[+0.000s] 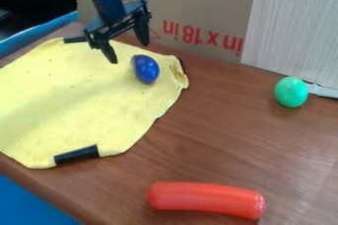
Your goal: Put the blue object on the table from the cloth.
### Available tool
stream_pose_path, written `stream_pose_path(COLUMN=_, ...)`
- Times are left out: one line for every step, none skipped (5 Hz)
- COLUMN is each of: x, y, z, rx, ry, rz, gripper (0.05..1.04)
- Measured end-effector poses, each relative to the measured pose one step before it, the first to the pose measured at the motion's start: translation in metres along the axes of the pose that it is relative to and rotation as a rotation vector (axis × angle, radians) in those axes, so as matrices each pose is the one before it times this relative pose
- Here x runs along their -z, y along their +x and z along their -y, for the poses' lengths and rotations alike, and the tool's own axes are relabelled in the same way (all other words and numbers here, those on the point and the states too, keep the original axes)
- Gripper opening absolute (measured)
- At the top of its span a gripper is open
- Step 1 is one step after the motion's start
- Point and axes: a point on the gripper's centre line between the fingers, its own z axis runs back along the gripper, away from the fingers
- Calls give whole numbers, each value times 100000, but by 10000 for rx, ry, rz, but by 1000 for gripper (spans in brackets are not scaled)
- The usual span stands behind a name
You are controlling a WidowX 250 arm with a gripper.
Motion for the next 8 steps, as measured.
stream_pose_path(x=799, y=-415, z=258, rx=4, ry=85, rz=-114, gripper=999)
stream_pose_path(x=828, y=-1017, z=-199, rx=219, ry=193, rz=-33, gripper=999)
stream_pose_path(x=1265, y=-1195, z=-638, rx=108, ry=180, rz=-28, gripper=953)
stream_pose_path(x=292, y=-530, z=-448, rx=-52, ry=-121, rz=316, gripper=806)
stream_pose_path(x=-427, y=-576, z=11, rx=55, ry=-154, rz=-199, gripper=804)
stream_pose_path(x=-1404, y=-395, z=645, rx=161, ry=-376, rz=-175, gripper=804)
stream_pose_path(x=-287, y=-738, z=542, rx=491, ry=-111, rz=-231, gripper=804)
stream_pose_path(x=237, y=-1152, z=1041, rx=791, ry=150, rz=54, gripper=804)
